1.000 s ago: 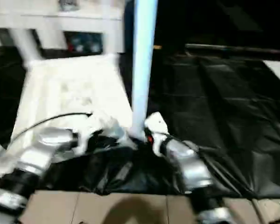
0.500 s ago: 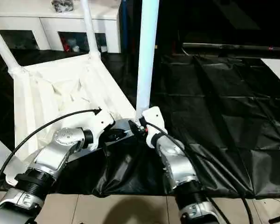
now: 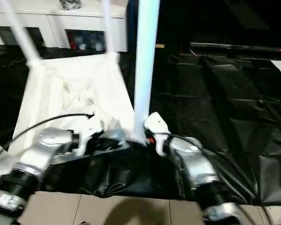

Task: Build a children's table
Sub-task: Rotate leg to tighten

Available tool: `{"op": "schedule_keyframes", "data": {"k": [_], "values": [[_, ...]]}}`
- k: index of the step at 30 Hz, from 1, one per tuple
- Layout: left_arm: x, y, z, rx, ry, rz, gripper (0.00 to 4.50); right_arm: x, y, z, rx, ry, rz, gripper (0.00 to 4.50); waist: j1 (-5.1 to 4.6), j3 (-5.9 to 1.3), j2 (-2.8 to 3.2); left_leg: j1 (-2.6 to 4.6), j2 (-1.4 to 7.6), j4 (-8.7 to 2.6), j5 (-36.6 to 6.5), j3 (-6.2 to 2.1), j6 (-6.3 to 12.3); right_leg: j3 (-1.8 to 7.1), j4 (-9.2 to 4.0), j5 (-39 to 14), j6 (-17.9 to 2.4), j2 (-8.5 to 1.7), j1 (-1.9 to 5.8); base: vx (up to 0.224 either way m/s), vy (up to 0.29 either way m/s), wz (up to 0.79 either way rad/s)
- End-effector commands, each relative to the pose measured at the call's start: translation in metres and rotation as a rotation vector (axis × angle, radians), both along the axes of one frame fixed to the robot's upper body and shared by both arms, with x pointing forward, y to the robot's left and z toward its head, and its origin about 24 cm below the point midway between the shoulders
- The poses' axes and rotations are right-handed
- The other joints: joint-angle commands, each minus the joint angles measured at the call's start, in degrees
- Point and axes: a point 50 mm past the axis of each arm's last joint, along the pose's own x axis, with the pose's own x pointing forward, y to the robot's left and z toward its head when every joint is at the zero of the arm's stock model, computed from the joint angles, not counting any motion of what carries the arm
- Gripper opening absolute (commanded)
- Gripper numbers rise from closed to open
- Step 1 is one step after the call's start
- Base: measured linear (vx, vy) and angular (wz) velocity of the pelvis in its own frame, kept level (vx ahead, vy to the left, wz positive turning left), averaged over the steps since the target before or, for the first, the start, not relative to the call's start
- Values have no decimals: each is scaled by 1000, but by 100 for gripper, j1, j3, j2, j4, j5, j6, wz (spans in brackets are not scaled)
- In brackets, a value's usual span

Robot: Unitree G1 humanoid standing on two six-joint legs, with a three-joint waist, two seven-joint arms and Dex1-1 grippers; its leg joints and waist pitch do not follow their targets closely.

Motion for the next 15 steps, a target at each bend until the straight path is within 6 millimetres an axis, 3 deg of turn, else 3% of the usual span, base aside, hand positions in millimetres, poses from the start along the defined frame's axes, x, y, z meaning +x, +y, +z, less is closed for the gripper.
{"op": "schedule_keyframes", "data": {"k": [1,2,3,6,15], "values": [[1,-7,6,-37,3,-67,0,-7,6,1,9,12,95,354,-5,-327,-52,22,97,-346,-1462,16,194,221,-468,-1604,-1025,-342,257,0,0,0],[0,-6,6,-34,8,-80,0,-8,6,1,1,13,116,354,-5,-327,-52,22,97,-346,-1462,16,194,221,-468,-1604,-1025,-342,257,0,0,0],[0,-4,7,-29,16,-100,0,-10,7,2,-1,18,140,354,-5,-327,-105,17,97,-344,-1414,19,205,220,-463,-1619,-1020,-348,262,0,0,0],[0,-3,7,-22,24,-124,0,-12,9,4,-5,25,177,324,10,-329,-52,31,101,-342,-1399,15,198,221,-465,-1646,-1015,-352,254,0,0,0],[-1,-4,6,-26,42,-151,0,-17,11,1,-7,48,217,272,13,-339,-82,22,100,-335,-1327,18,180,216,-439,-1444,-1092,-351,275,0,0,0]]}}
